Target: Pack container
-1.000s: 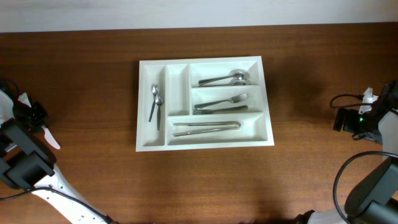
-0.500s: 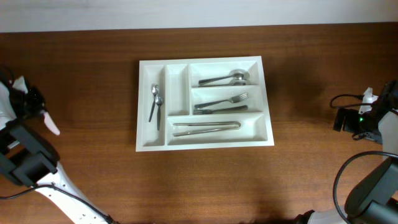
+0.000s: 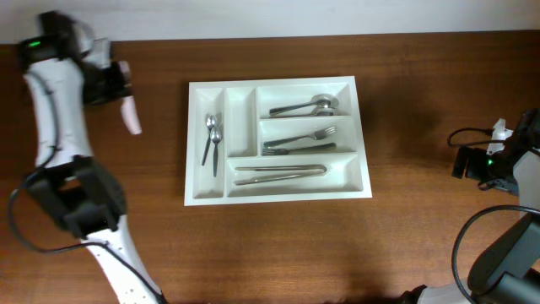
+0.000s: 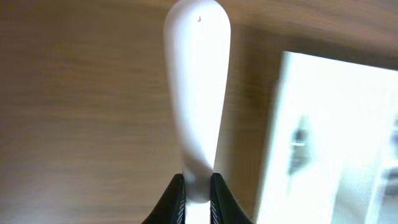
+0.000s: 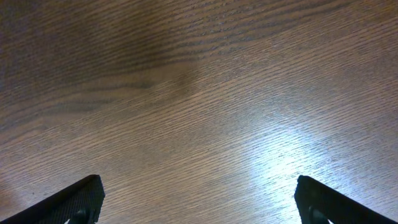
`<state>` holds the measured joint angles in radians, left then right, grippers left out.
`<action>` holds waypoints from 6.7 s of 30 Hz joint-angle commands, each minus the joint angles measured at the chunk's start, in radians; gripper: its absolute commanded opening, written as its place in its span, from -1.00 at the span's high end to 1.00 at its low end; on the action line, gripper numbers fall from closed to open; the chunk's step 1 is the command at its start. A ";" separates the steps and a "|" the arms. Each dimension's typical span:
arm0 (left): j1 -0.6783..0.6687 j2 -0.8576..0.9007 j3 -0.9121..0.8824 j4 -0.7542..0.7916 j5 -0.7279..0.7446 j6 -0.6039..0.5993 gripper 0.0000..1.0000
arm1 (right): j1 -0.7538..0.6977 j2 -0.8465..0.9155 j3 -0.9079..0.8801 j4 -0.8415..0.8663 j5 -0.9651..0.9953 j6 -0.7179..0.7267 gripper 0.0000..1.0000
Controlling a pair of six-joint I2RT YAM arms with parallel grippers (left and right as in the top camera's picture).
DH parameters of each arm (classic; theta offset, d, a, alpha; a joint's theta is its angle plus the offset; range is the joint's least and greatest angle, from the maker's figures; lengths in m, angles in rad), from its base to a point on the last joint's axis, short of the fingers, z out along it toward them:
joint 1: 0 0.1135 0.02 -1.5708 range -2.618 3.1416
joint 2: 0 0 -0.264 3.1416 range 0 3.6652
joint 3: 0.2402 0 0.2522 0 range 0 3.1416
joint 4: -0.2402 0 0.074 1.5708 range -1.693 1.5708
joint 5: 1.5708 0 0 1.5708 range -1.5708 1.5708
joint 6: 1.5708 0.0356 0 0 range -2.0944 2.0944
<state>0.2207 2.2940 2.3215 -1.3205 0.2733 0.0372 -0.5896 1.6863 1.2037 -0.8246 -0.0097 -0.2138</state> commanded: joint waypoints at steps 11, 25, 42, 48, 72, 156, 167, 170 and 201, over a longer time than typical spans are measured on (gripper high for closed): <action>-0.351 -0.022 0.014 0.002 0.010 -0.158 0.85 | 0.000 0.005 0.000 0.003 -0.010 -0.003 -0.97; -0.500 -0.016 -0.043 0.034 -0.100 -0.311 0.86 | 0.000 0.005 0.000 0.003 -0.010 -0.003 -0.97; -0.500 -0.014 -0.187 0.104 -0.143 -0.365 0.76 | 0.000 0.005 0.000 0.003 -0.010 -0.003 -0.98; -0.500 -0.014 -0.224 0.139 -0.143 -0.359 0.62 | 0.000 0.005 0.000 0.003 -0.009 -0.003 -0.97; -0.462 -0.099 0.091 -0.027 -0.143 -0.140 -0.99 | 0.000 0.005 0.000 0.003 -0.010 -0.003 -0.97; -0.486 -2.007 -2.089 1.086 -0.481 -0.331 -0.98 | 0.000 0.005 0.000 0.003 -0.009 -0.003 -0.98; -0.275 -2.183 -2.190 1.211 -0.389 -0.187 -0.98 | 0.000 0.005 0.000 0.003 -0.009 -0.003 -0.97; -0.231 -2.213 -2.208 1.226 -0.355 -0.142 -0.98 | 0.000 0.005 0.000 0.003 -0.010 -0.003 -0.97; -0.198 -2.289 -2.312 1.241 -0.235 -0.021 -0.98 | 0.000 0.005 0.000 0.003 -0.010 -0.003 -0.97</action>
<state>0.0166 0.0154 0.0174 -0.0826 0.0200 0.0006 -0.5896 1.6863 1.2037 -0.8219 -0.0097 -0.2134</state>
